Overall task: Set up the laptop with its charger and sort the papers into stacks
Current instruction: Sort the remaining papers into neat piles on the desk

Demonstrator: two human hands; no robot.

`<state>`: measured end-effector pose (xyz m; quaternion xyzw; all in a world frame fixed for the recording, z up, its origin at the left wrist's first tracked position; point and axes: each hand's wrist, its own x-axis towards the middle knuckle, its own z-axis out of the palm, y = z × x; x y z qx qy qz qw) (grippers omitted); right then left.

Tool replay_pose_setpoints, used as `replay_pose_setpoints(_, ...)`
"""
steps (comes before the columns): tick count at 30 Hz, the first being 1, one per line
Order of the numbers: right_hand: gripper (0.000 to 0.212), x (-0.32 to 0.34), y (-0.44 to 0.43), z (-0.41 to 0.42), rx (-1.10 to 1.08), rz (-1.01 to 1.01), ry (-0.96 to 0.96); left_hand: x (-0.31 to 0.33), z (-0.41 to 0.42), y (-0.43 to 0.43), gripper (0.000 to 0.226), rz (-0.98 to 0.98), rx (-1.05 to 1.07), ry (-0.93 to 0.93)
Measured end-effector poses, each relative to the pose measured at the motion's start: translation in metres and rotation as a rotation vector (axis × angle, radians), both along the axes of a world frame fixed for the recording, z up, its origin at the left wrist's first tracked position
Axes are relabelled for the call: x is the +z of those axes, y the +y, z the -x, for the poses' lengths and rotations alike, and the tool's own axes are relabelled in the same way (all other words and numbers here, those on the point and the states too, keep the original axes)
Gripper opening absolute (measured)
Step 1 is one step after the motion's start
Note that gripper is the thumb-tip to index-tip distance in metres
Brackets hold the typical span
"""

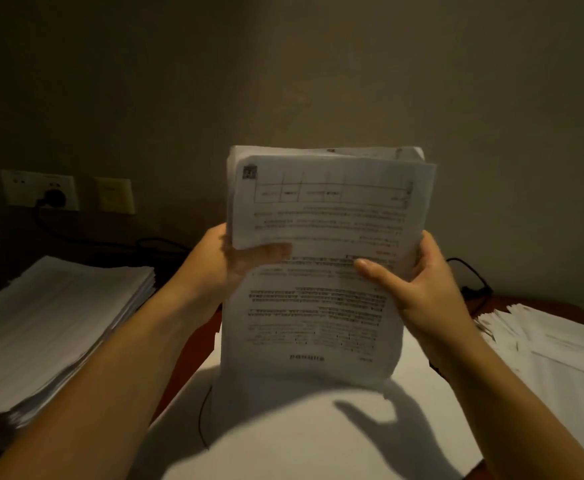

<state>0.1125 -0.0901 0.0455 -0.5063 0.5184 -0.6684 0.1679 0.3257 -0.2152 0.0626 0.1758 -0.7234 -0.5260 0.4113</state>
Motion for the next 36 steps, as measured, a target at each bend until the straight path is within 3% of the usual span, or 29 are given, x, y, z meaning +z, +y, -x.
replay_pose_setpoints(3, 0.044, -0.013, -0.006, -0.001, 0.022, -0.087, -0.006, -0.003, 0.003, -0.001, 0.041, 0.010, -0.006, -0.027)
replay_pose_setpoints(6, 0.029, -0.018, -0.009, 0.003, 0.023, -0.034, -0.111, -0.006, 0.000, -0.007, 0.042, -0.045, 0.025, 0.037)
replay_pose_setpoints(9, 0.034, -0.027, -0.012, 0.005, 0.066, -0.091, -0.164, -0.012, -0.004, -0.012, 0.043, -0.078, -0.005, -0.002)
replay_pose_setpoints(12, 0.037, -0.037, -0.015, 0.002, 0.109, -0.222, -0.130, -0.019, -0.003, -0.012, 0.040, -0.081, -0.053, -0.098)
replay_pose_setpoints(17, 0.031, -0.030, -0.016, 0.002, 0.069, -0.041, -0.111, -0.010, 0.002, -0.011, 0.033, -0.003, 0.029, -0.053)
replay_pose_setpoints(22, 0.027, -0.060, -0.024, 0.007, 0.010, -0.293, -0.032, -0.044, 0.011, -0.020, 0.029, -0.193, 0.100, -0.192)
replay_pose_setpoints(26, 0.024, -0.055, -0.019, 0.006, -0.003, -0.256, 0.068, -0.058, 0.022, -0.024, 0.028, -0.214, 0.168, -0.164)
replay_pose_setpoints(30, 0.017, -0.043, -0.012, 0.001, -0.004, -0.184, 0.086, -0.057, 0.024, -0.026, 0.044, -0.079, 0.369, -0.091)
replay_pose_setpoints(33, 0.015, -0.034, -0.007, -0.004, 0.020, -0.188, 0.139, -0.052, 0.023, -0.023, 0.095, 0.089, 0.568, -0.090)
replay_pose_setpoints(36, 0.017, -0.028, 0.001, -0.010, 0.043, -0.235, 0.239, -0.052, 0.015, -0.021, 0.106, 0.654, 0.812, -0.354)
